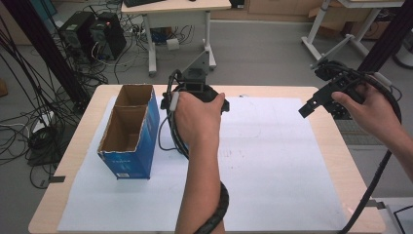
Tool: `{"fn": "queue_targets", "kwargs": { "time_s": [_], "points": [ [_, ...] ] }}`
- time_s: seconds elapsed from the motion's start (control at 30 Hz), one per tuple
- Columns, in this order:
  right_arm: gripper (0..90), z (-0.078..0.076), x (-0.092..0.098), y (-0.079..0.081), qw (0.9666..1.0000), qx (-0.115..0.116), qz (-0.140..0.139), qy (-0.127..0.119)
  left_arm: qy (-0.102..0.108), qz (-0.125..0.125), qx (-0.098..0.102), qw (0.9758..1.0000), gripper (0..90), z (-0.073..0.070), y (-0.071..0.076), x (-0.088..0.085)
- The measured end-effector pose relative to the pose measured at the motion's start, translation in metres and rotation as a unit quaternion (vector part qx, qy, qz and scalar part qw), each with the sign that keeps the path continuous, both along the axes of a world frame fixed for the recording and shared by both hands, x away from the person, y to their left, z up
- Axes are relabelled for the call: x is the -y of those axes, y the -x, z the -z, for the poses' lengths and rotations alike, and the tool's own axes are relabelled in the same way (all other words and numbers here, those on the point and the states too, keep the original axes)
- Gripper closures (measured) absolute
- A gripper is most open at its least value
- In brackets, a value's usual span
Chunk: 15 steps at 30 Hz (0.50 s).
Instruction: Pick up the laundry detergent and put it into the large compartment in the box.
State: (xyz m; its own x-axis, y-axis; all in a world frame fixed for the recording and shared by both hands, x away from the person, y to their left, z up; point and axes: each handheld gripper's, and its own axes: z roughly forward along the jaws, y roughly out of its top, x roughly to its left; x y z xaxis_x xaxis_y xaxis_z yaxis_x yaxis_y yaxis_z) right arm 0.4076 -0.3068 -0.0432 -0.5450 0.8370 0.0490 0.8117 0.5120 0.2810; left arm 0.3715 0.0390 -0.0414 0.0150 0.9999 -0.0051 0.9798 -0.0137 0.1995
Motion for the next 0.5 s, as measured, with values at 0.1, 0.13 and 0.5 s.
{"fn": "queue_targets", "kwargs": {
  "time_s": [0.1, 0.13, 0.5],
  "points": [
    [5.0, -0.002, 0.001, -0.002, 1.0, 0.0, -0.004, -0.002, -0.002, -0.003, 0.001, 1.0, 5.4, -0.002, -0.007, -0.001],
    [5.0, -0.002, 0.002, -0.002, 1.0, -0.001, -0.005, -0.004, -0.001, -0.003, 0.004, 1.0, 5.4, -0.003, -0.009, -0.002],
    [5.0, -0.006, 0.003, -0.007, 0.9999, -0.003, -0.012, -0.007, -0.014, -0.007, 0.011, 0.9998, 5.4, -0.003, -0.035, -0.006]
  ]
}}
